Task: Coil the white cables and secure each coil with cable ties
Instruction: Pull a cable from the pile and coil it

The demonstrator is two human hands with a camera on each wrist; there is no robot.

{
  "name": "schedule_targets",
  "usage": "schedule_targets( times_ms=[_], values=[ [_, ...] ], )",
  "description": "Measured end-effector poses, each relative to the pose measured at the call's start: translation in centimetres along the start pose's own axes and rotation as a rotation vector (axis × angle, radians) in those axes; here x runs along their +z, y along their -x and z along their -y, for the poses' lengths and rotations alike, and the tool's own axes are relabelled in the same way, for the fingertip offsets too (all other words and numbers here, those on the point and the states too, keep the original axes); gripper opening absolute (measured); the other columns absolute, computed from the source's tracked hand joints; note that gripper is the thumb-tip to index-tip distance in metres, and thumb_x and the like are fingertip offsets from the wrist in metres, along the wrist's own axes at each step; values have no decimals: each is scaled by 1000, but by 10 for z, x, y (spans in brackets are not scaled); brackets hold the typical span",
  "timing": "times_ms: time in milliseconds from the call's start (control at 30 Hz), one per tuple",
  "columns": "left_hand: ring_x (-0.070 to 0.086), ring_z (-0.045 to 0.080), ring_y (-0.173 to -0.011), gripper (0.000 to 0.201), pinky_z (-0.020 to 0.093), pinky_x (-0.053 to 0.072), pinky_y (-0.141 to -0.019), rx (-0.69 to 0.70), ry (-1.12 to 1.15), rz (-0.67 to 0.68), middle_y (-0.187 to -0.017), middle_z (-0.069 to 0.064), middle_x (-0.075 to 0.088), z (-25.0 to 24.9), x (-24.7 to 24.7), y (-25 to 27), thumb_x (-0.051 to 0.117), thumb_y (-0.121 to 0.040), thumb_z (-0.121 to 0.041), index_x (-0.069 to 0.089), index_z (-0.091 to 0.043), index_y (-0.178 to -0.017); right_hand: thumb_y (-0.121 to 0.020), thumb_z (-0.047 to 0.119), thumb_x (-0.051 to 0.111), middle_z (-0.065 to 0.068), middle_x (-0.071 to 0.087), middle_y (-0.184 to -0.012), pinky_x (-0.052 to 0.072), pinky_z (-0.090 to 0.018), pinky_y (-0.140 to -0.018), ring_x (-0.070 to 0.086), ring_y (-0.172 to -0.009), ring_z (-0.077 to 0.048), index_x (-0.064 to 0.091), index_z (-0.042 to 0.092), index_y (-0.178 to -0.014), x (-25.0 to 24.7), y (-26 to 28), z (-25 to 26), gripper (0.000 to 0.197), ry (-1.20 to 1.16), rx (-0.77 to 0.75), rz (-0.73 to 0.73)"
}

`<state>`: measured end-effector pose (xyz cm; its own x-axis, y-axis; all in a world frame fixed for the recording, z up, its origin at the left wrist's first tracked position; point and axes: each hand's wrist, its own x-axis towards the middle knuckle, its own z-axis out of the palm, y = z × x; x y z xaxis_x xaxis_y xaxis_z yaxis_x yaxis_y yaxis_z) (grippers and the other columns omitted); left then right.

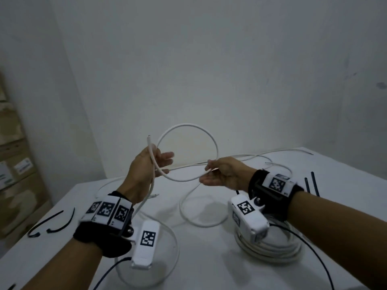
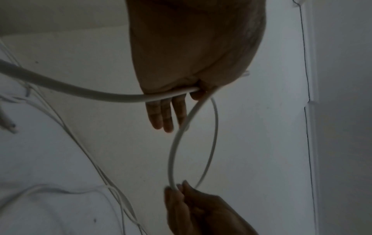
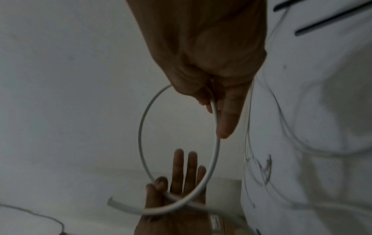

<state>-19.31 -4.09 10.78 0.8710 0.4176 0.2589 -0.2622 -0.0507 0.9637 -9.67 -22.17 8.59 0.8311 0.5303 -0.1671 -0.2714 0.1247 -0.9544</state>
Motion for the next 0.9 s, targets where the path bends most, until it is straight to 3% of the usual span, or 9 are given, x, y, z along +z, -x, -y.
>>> schedule_targets(
  times_ms=[67, 133, 267, 333, 400, 533, 600, 733, 900],
  values=[
    [63, 31, -60, 38, 39, 53, -68, -43, 105, -17, -62, 11, 67, 1, 9, 4, 30, -104, -25, 42, -14, -70, -101, 7, 36, -25, 62, -54, 55, -29, -42, 65, -44, -29, 46, -1, -81, 13, 0, -10, 24, -88, 48, 0],
    [40, 20, -36, 39, 29, 46, -48, -89, 185, -64, -43, 1, 43, -1, 14, 6, 29, -104, -28, 41, -16, -69, -101, 4, 36, -27, 62, -64, 56, -31, -44, 66, -46, -31, 46, -1, -86, 25, 3, -20, 19, -130, 100, 9],
    [17, 10, -33, 39, 16, 14, -38, -177, 100, -142, -43, -5, 26, -8, 8, 0, 31, -102, -29, 38, -20, -65, -95, 11, 55, -25, 62, -82, 59, -33, -54, 68, -61, -31, 47, -5, -98, 31, 14, -29, 18, 21, 144, 43],
    [16, 9, -33, 38, 14, 13, -39, -185, -15, -129, -42, -6, 27, -12, 1, -3, 32, -101, -28, 37, -20, -64, -87, 19, 67, -20, 52, -106, 57, -37, -68, 63, -84, -31, 45, -1, -115, 26, 15, -26, 41, 310, -23, -72],
    [18, 10, -33, 38, 13, 15, -37, -179, -128, -85, -42, -5, 28, -15, -4, -4, 34, -100, -29, 38, -19, -64, -85, 29, 69, -13, 48, -121, 51, -38, -85, 55, -104, -26, 38, 14, -133, 22, 19, -14, 59, 657, -413, -236],
    [20, 10, -35, 38, 17, 18, -37, -148, -298, 30, -44, -4, 31, -21, -5, 1, 36, -98, -28, 39, -17, -62, -91, 35, 59, -1, 54, -122, 45, -32, -90, 53, -107, -15, 51, 21, -126, 39, 32, 15, 39, 1043, -1082, -114],
    [20, 10, -37, 39, 19, 18, -38, -133, -346, 87, -46, -4, 31, -25, -1, 5, 37, -99, -28, 39, -18, -61, -90, 35, 59, -3, 60, -116, 45, -32, -81, 57, -99, -19, 58, 18, -119, 49, 28, 24, 34, 1218, -1221, -109],
    [22, 10, -38, 43, 20, 20, -38, -105, -366, 134, -48, -2, 33, -32, 1, 13, 35, -100, -29, 38, -16, -59, -86, 24, 65, -7, 60, -64, 32, -25, -47, 53, -51, -25, 64, 7, -79, 60, 13, 24, 18, 1457, -1522, -231],
    [36, 16, -35, 38, 24, 34, -39, -3, -342, 136, -51, 7, 53, -38, -7, 16, 39, -101, -29, 55, -4, -78, -86, 30, 51, -7, 63, -72, 38, -29, -50, 55, -60, -26, 61, 7, -72, 55, 6, 9, 29, 1400, -1499, -405]
  ],
)
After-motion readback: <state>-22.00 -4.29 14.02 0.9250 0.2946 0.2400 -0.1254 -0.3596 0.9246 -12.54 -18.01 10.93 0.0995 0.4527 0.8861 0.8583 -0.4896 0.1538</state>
